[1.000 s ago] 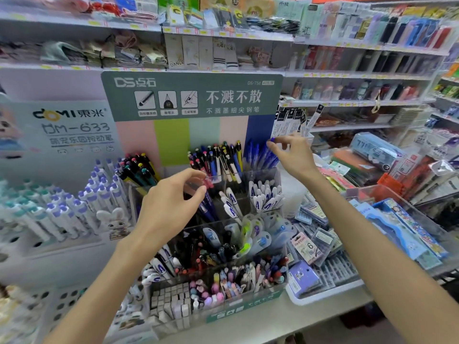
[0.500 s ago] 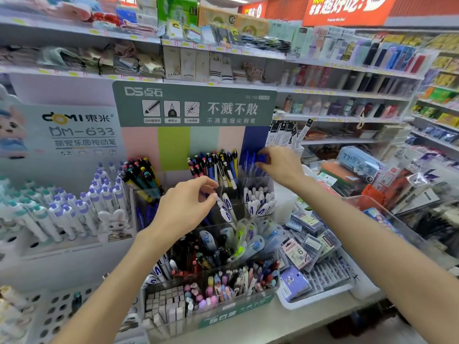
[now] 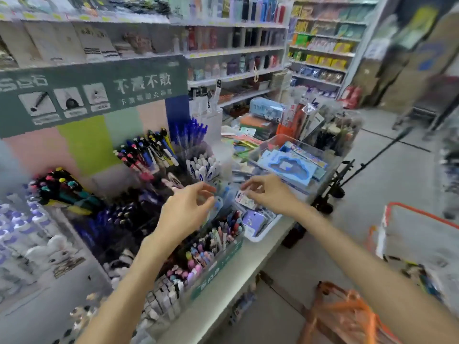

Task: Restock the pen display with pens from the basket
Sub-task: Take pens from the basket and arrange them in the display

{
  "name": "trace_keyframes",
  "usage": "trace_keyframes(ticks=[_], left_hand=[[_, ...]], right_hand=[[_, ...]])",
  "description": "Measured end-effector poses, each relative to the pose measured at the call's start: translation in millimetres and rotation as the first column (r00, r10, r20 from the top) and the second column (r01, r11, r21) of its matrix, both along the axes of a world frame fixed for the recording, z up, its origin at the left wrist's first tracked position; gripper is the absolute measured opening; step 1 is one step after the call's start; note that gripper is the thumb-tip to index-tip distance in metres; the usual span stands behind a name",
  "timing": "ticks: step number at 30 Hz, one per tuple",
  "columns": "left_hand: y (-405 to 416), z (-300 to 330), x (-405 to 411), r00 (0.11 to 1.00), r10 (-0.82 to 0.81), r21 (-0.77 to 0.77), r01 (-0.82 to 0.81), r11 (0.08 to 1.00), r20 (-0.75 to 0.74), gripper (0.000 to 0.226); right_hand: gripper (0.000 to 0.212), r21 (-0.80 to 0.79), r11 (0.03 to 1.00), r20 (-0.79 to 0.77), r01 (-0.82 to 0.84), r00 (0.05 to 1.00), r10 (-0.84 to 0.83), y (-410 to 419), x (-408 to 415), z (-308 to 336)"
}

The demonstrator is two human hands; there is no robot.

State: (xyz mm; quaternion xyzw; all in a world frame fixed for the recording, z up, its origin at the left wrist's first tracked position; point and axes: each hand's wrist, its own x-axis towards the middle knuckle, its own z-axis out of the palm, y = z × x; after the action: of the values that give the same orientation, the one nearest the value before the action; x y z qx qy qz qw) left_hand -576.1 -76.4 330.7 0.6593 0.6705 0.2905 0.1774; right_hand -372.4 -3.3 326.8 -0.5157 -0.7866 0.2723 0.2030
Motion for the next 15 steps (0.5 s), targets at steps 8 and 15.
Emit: trace_keyframes(ticks=[8, 15], left_hand=[[8, -46, 133, 0.898, -0.44, -0.139, 0.439, 0.888, 0.023, 0.021], [-16, -94, 285, 0.746, -0.666, -0.26, 0.645, 0.719, 0.008, 0.022]], right_hand=[[0.012, -0.246, 0.913, 0.067, 0.326, 0.945, -0.319, -103, 155, -64], [0.019, -0.295, 0.739, 0.177, 0.606, 0.795, -0.581, -198, 275, -102]])
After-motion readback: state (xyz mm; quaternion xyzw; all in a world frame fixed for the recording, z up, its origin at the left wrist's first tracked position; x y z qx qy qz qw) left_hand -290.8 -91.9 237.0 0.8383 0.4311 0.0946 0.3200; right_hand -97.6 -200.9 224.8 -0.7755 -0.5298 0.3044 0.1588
